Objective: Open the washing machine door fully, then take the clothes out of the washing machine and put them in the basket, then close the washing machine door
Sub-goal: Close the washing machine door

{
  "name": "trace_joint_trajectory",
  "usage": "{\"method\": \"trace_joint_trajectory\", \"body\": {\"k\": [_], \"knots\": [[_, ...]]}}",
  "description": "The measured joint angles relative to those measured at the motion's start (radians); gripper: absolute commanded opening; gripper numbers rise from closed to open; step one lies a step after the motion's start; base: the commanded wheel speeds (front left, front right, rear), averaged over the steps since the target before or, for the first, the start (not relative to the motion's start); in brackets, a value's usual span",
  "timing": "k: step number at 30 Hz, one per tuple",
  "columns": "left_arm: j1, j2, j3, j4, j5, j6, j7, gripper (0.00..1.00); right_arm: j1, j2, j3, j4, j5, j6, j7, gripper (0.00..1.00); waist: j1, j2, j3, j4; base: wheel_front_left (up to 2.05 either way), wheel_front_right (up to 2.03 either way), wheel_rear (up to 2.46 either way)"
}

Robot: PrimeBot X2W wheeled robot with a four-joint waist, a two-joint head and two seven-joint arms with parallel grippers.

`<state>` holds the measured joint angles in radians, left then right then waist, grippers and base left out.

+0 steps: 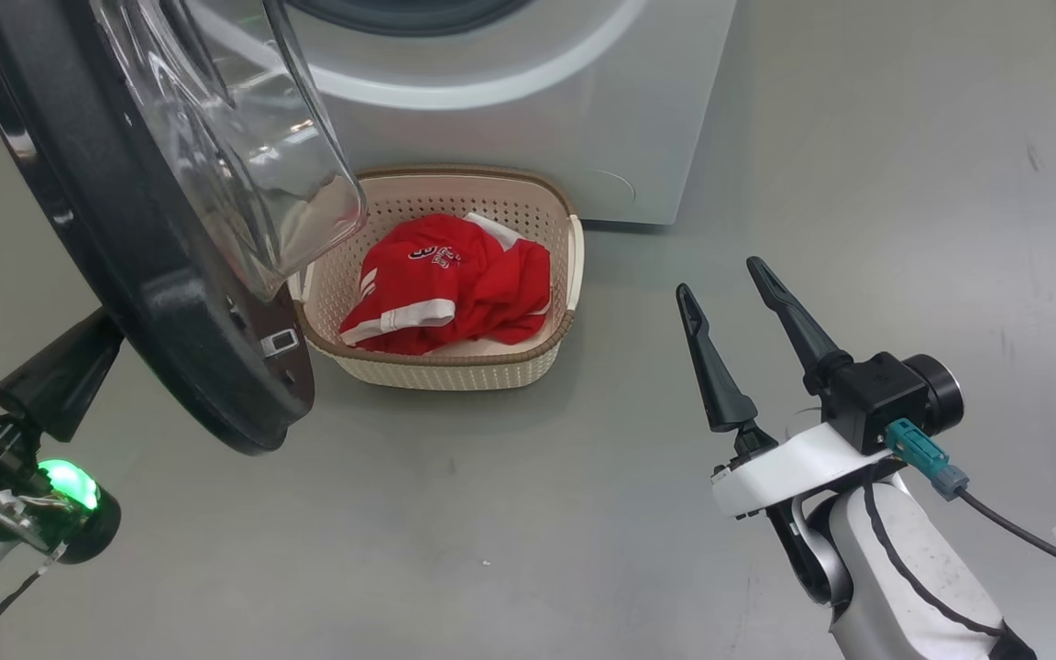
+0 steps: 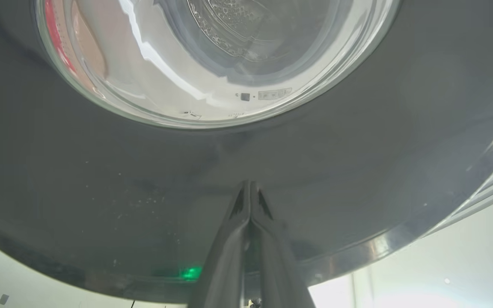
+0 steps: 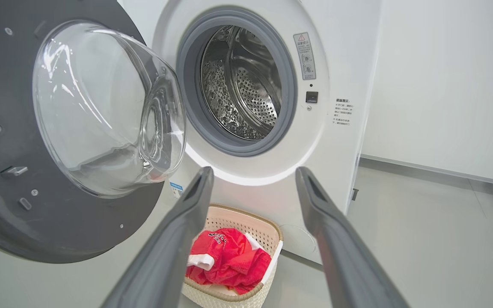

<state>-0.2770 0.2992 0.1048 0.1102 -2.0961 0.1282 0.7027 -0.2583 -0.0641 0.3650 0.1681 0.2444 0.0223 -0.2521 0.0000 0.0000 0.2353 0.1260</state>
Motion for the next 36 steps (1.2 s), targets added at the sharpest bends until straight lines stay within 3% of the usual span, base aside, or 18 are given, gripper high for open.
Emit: {"method": "trace_joint_trajectory", "body": {"k": [7, 11, 24, 36], "knots": [[0.003, -0.001, -0.017, -0.022, -0.007, 0.0, -0.019, 0.0, 0.0, 0.002, -0.009, -0.009, 0.0, -0.018, 0.0, 1.0, 0.0, 0.0, 0.007, -0.067, 0.0, 0.0, 0.0], [0.005, -0.001, -0.027, -0.036, -0.009, 0.0, -0.039, 0.0, 0.0, 0.002, -0.039, -0.009, 0.0, -0.058, 0.0, 1.0, 0.0, 0.0, 0.013, -0.108, 0.0, 0.0, 0.0], [0.007, -0.005, -0.065, -0.064, -0.004, 0.0, -0.12, 0.0, 0.001, 0.004, -0.068, -0.015, 0.0, -0.096, 0.0, 1.0, 0.0, 0.0, 0.042, -0.23, 0.0, 0.0, 0.0], [-0.002, -0.005, -0.069, -0.062, 0.014, 0.0, -0.208, 0.0, 0.004, 0.007, -0.065, -0.019, 0.002, -0.097, 0.0, 1.0, 0.0, 0.0, 0.066, -0.311, 0.0, 0.0, 0.0]]}}
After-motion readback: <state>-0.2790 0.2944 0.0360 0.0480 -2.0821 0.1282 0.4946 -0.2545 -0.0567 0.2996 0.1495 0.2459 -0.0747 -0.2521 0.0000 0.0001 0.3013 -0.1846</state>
